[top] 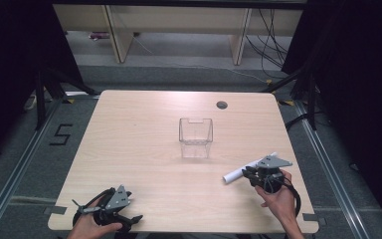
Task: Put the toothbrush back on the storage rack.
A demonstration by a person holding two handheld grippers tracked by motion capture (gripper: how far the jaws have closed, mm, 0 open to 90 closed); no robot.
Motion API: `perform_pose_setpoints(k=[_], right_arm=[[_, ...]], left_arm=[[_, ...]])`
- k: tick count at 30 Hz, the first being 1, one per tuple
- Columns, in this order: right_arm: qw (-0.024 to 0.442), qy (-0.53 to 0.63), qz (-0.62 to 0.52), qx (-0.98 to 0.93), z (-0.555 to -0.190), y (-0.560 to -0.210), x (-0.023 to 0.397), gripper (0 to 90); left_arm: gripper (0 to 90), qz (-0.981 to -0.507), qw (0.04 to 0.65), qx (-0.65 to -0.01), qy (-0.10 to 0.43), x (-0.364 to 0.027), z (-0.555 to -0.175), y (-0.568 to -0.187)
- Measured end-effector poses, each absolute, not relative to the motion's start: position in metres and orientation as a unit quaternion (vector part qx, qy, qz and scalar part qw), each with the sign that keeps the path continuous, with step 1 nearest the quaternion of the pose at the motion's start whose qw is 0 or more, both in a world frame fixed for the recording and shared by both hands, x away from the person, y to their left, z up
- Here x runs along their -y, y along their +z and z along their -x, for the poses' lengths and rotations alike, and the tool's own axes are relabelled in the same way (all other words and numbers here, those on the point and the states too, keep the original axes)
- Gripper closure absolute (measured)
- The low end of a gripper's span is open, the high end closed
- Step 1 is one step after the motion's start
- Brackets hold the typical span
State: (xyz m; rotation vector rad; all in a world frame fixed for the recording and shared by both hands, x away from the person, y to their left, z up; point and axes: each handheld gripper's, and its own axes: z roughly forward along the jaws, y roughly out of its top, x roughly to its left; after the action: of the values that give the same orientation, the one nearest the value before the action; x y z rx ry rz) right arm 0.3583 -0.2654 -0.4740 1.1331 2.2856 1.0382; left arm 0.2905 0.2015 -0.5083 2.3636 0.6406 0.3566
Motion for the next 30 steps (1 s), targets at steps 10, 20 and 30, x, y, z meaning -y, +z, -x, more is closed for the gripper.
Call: perform_pose_setpoints(k=[10,20,30], right_arm=[[0.181,0.358,-0.388,-0.83,-0.366,-0.478,0.239,87.9],[0.168,0.345,-0.38,-0.841,-0.375,-0.482,0.223,88.1],[0.163,0.335,-0.367,-0.852,-0.381,-0.486,0.215,88.1]], left_arm=[[15.8,-0.904,0.325,-0.245,0.133,-0.201,-0.29,-0.508],[15.8,-0.904,0.325,-0.245,0.133,-0.201,-0.29,-0.508],[15.9,-0.899,0.333,-0.25,0.134,-0.2,-0.289,-0.509]])
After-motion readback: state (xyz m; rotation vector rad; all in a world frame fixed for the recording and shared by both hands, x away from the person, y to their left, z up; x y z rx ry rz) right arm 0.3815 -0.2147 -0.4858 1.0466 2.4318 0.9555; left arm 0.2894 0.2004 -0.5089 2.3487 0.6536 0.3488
